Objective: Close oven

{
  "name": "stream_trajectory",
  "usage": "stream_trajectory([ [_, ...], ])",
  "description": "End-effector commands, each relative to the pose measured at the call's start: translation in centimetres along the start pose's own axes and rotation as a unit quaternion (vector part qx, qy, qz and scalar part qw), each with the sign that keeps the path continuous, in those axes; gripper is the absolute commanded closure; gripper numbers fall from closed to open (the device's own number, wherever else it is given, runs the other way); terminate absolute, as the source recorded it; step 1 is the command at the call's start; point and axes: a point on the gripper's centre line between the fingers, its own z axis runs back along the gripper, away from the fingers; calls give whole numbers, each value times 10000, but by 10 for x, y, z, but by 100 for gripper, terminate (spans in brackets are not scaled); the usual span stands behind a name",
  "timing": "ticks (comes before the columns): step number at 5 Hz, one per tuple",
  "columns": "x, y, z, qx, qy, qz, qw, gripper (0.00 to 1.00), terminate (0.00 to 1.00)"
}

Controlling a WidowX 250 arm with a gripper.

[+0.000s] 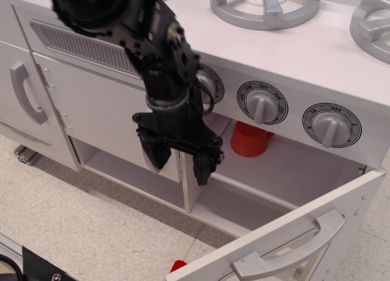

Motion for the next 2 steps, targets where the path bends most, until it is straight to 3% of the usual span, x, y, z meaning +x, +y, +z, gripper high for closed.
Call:
stream_trajectory([
  [1,-10,-18,37,-397,115,-1144,9926,0,0],
  [2,-21,-24,44,-607,142,-1398,9882,0,0],
])
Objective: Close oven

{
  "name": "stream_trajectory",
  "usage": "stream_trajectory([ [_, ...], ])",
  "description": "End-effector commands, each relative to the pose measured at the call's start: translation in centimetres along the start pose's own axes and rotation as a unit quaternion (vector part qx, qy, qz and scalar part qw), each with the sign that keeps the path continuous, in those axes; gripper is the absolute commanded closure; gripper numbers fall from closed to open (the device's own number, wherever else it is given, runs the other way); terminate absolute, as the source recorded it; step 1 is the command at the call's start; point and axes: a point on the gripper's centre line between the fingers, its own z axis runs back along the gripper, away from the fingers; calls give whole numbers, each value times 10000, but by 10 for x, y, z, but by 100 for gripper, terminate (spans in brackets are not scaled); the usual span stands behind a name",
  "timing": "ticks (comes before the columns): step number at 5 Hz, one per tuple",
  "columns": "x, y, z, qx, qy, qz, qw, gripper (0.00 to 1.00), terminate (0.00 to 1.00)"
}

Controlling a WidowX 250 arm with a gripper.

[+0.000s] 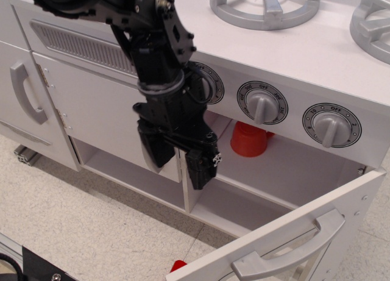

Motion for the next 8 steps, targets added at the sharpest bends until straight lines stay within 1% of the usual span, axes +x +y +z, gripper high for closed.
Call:
stream_trajectory([
  [1,-20,-18,13,-127,-59,-607,9981,0,0],
  [2,-34,-25,0,-86,-2,-921,9957,0,0],
  [3,-48,-32,-10,-87,-56,-1178,9930,0,0],
  [4,-56,-37,-21,-32,44,-1231,9924,0,0],
  [5,-61,-38,-32,174,-65,-1248,9920,0,0],
  [6,-59,-34,-44,162,3,-952,9953,0,0],
  [7,-49,-27,-48,313,-143,-670,9972,0,0],
  [8,-34,-16,-43,399,-269,-427,9979,0,0],
])
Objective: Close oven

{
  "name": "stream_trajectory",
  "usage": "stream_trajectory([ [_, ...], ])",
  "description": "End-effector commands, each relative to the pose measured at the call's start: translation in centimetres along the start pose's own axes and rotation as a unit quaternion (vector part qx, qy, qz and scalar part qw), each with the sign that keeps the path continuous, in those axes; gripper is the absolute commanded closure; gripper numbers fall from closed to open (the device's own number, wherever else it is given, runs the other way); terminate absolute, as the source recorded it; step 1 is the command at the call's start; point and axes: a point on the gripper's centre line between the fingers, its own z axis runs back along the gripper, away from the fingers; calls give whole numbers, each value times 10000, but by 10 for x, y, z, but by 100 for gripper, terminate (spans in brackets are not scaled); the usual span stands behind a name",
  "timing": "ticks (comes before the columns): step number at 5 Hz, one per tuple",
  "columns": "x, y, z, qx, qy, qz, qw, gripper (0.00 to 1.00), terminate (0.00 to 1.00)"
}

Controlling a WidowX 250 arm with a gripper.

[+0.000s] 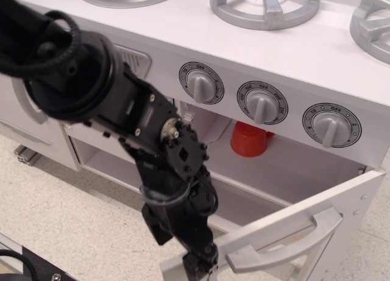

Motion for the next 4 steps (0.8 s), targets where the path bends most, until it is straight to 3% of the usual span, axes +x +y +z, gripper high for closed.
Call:
stream_trajectory([
  [1,33,34,22,399,-535,509,9965,0,0],
  [2,44,44,42,586,-696,784,9928,0,0],
  [3,40,35,58,680,-696,839,9917,0,0],
  [4,25,21,57,628,-441,812,9937,0,0],
])
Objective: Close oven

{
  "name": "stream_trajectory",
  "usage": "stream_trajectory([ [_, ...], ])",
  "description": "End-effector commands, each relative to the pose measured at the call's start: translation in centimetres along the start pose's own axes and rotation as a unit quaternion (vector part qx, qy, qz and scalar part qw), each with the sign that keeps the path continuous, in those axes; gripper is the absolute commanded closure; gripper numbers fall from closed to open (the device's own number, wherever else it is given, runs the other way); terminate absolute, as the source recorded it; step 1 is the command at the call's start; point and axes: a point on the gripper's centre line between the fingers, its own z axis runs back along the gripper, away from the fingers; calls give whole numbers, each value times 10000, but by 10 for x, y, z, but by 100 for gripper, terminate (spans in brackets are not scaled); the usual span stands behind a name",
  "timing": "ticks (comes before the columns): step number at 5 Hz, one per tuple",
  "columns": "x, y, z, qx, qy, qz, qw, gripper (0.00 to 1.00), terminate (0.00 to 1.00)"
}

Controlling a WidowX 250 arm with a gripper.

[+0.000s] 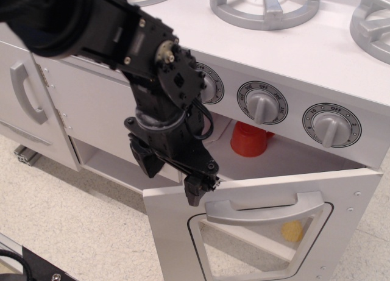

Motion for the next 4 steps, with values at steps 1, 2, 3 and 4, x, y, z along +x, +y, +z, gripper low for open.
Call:
stream_trajectory([
  [1,-31,-17,-14,48,278,-52,9996,0,0],
  [2,-43,-22,-40,54,328,108,9994,0,0],
  [3,-40,-21,-51,23,135,235,9996,0,0],
  [4,-21,-13,-52,45,-128,613,9980,0,0],
])
